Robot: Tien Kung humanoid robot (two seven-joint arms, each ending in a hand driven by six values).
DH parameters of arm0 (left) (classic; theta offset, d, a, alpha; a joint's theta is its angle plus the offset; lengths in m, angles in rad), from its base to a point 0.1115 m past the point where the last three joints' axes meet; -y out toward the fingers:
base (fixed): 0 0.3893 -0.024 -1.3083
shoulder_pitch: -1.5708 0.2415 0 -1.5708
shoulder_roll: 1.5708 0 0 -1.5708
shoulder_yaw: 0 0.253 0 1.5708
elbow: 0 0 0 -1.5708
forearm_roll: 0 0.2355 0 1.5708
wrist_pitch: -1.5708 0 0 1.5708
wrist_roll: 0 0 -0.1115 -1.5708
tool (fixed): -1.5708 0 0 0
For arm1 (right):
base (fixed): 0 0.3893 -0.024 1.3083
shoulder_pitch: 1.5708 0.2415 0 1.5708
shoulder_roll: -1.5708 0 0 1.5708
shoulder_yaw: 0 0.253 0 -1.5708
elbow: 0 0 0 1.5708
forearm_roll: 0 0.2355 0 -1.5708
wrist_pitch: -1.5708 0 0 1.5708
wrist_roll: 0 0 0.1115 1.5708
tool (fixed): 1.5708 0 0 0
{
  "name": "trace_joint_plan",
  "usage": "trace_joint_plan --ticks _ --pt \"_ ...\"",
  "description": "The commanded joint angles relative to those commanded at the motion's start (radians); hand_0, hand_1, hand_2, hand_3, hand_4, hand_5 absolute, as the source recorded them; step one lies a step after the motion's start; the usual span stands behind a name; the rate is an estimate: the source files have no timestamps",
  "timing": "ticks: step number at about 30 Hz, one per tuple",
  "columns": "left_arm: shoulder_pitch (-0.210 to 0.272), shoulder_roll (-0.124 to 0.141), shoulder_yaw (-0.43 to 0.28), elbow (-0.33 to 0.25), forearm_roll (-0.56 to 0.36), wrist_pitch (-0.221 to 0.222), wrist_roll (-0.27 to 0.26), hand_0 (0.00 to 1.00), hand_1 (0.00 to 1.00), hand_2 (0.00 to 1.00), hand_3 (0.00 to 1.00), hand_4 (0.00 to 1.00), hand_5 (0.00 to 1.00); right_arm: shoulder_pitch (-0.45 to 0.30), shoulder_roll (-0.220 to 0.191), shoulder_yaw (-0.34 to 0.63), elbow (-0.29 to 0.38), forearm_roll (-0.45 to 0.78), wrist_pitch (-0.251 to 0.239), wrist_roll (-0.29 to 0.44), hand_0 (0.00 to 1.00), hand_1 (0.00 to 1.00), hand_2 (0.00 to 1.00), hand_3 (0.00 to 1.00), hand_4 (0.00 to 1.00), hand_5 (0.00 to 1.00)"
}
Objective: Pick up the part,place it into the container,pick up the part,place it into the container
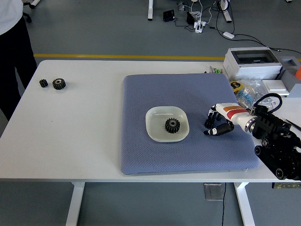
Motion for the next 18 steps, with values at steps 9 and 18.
trace_joint_plan --ticks 9,18 --pt "0.003 0.003 -0.003 0.0 0.005 0.0 0.002 0.717 0.678 0.686 0.569 0.608 0.57 -0.003 0.001 -0.015 0.002 0.017 -0.033 0.003 0.127 0.295 0.427 0.485 0.834 0.56" --pt "0.003 0.002 0.001 0.0 0.005 0.0 0.002 0.717 0.679 0.686 0.569 0.608 0.571 -0.007 0.0 -0.031 -0.007 0.017 -0.044 -0.01 0.002 0.043 0.178 0.31 0.814 0.556"
